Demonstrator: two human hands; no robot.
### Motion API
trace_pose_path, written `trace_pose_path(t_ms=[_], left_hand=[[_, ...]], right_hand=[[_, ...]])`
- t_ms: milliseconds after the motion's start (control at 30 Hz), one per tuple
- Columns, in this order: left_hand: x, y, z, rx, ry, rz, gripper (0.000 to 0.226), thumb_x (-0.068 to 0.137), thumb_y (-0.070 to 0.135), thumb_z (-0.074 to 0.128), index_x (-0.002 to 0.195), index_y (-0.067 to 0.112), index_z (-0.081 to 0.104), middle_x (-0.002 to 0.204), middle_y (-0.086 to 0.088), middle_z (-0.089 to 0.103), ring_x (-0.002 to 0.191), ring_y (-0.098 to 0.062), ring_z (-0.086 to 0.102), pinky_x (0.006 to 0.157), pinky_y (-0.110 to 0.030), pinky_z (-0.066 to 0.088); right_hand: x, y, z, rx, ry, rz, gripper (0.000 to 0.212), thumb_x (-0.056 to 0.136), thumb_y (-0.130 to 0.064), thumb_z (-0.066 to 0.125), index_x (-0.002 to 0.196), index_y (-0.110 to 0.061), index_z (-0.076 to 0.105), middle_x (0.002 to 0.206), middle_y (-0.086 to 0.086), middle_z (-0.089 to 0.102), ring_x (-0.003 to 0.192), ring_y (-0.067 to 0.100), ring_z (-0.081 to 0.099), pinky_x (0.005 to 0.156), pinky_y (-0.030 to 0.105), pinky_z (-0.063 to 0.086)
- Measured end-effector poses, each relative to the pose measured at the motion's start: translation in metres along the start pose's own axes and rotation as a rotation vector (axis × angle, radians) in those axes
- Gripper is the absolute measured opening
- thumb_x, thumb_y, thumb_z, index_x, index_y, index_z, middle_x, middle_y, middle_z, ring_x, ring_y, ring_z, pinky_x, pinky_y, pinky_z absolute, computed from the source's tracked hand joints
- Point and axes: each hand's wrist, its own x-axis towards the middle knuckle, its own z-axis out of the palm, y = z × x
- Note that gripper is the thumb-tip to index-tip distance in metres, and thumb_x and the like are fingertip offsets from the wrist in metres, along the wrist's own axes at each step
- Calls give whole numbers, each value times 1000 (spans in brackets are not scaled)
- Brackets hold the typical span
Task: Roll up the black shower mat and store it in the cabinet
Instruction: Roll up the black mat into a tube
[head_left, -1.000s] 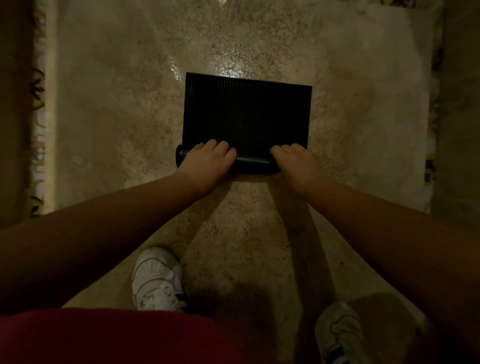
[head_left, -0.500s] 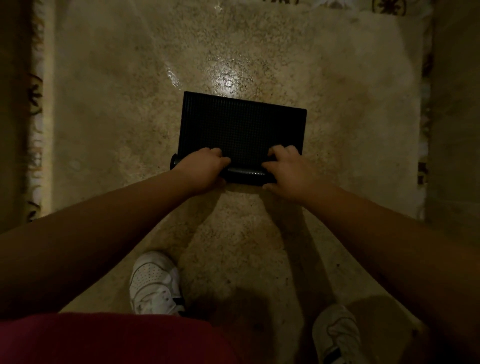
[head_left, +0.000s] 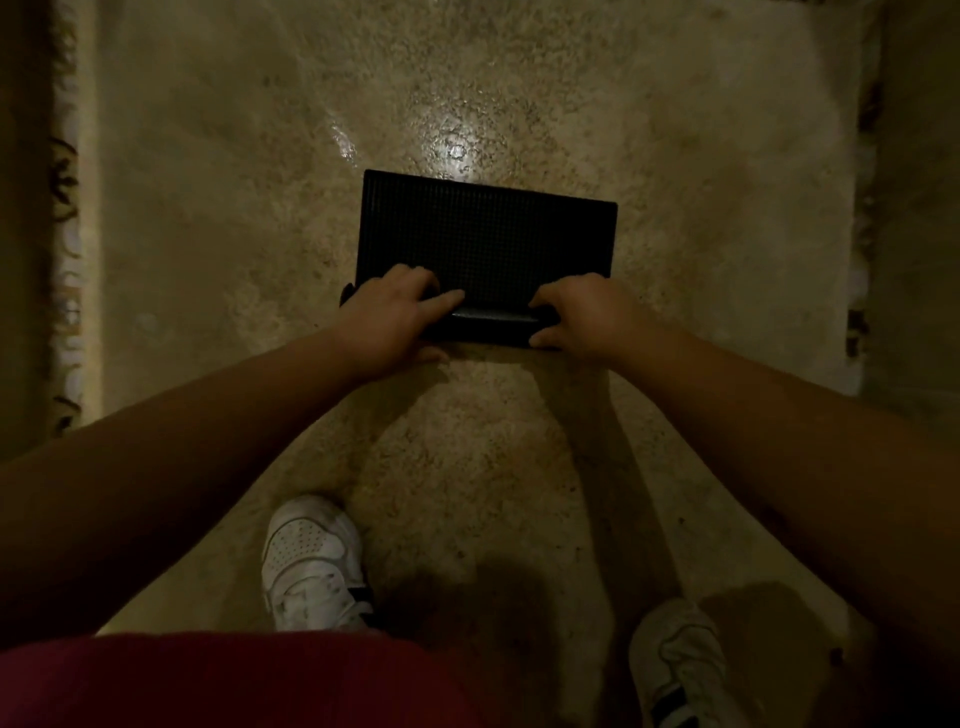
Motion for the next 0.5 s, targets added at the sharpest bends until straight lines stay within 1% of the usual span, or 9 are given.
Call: trace_pose_path(t_ms=[100, 133, 167, 233, 267, 300, 367, 433, 500], left_hand=[[10, -5, -6, -55, 19, -44, 64, 88, 38, 65, 144, 16, 44, 123, -18, 54, 112, -36, 47, 87, -45, 45], [14, -7, -9, -76, 18, -55, 62, 87, 38, 65, 142, 16, 46, 121, -17, 56, 110, -36, 49, 86, -43, 44], [17, -9, -11, -100, 22, -66, 62, 86, 39, 66, 140, 15, 49, 119, -16, 58, 108, -36, 52, 86, -41, 43], [20, -12, -10, -150, 40, -83, 58, 82, 40, 70, 131, 14, 54, 116, -14, 63, 104, -34, 56, 83, -39, 44], [21, -14, -9, -162, 48, -87, 54, 80, 41, 72, 124, 14, 55, 113, -12, 64, 102, -33, 57, 80, -39, 44], [21, -15, -9, -165, 51, -85, 50, 80, 41, 72, 119, 14, 56, 109, -12, 64, 99, -32, 58, 78, -38, 44], [24, -16, -12, -180, 33, -69, 44, 80, 39, 72, 112, 13, 57, 105, -12, 63, 96, -32, 58, 77, -39, 44], [24, -16, -17, -201, 8, -47, 41, 82, 35, 71, 112, 10, 59, 109, -15, 61, 102, -34, 55, 81, -41, 45], [22, -15, -16, -128, 37, -20, 45, 83, 35, 70, 117, 7, 61, 118, -20, 56, 111, -39, 48, 86, -47, 46]], right_hand=[[9, 3, -7, 62, -50, 48, 56, 81, -41, 71, 131, -19, 56, 127, 8, 61, 112, 28, 56, 87, 36, 47], [8, 2, -7, 89, -31, 50, 55, 83, -39, 70, 131, -17, 56, 129, 9, 60, 114, 28, 55, 90, 36, 46], [5, 1, -3, 102, 31, 34, 52, 84, -36, 69, 129, -14, 57, 128, 10, 60, 114, 29, 54, 92, 37, 45], [-10, -1, 14, 45, 231, -21, 45, 86, -30, 67, 125, -10, 58, 123, 12, 60, 111, 29, 53, 92, 40, 44], [-19, -3, 25, 0, 308, -46, 46, 86, -28, 66, 126, -8, 57, 123, 12, 60, 111, 30, 51, 92, 41, 44], [-25, -5, 34, -43, 348, -66, 51, 85, -28, 67, 130, -7, 53, 125, 13, 58, 113, 31, 50, 92, 43, 43], [-24, -5, 40, -129, 349, -84, 60, 82, -28, 69, 134, -5, 48, 127, 14, 56, 113, 33, 49, 91, 44, 43], [-14, -6, 33, -201, 337, -70, 51, 82, -18, 64, 130, -6, 49, 123, 14, 57, 109, 32, 50, 84, 42, 43], [-7, -10, 28, -296, 334, -63, 40, 84, -10, 54, 123, -5, 50, 117, 14, 57, 105, 33, 50, 78, 42, 42]])
